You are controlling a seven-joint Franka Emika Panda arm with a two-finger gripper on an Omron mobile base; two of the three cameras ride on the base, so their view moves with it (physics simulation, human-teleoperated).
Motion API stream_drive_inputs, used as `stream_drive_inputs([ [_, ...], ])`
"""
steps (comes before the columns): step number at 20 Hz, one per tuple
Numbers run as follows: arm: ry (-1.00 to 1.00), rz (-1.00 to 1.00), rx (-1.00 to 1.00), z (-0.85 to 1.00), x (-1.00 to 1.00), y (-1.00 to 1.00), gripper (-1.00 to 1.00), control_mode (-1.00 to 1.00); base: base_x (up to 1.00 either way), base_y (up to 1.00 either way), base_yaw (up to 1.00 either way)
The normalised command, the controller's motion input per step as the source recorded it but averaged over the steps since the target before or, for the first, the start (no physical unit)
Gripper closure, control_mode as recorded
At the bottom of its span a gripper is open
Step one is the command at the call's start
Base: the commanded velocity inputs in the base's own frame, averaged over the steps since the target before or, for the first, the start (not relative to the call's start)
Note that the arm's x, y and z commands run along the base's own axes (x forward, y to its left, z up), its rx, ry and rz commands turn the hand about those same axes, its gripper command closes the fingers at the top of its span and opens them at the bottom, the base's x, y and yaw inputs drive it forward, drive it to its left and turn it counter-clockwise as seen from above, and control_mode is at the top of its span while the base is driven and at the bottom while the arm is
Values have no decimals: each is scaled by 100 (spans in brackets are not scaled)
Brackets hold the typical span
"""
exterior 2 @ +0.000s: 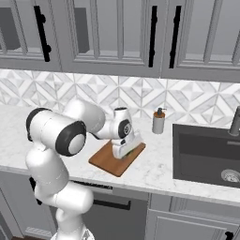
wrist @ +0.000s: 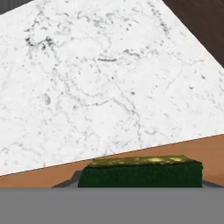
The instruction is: Pick up the sponge from the counter and clean the cutting board by briefly scrubbing or pressing down on the cutting board. Once finished, release the sponge.
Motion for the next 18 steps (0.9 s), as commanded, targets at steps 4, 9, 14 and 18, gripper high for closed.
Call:
stream_drive_inputs([
  [4,0,-64,0,-14,-13,-24,100,-100,0,0,0],
  [9,0,-61,-29,-100,12,6,100,-100,0,0,0],
  [14,1,-54,-41,-100,4,24,100,-100,0,0,0],
  [18,-10,-48,-21,-80,-61,22,100,-100,0,0,0],
])
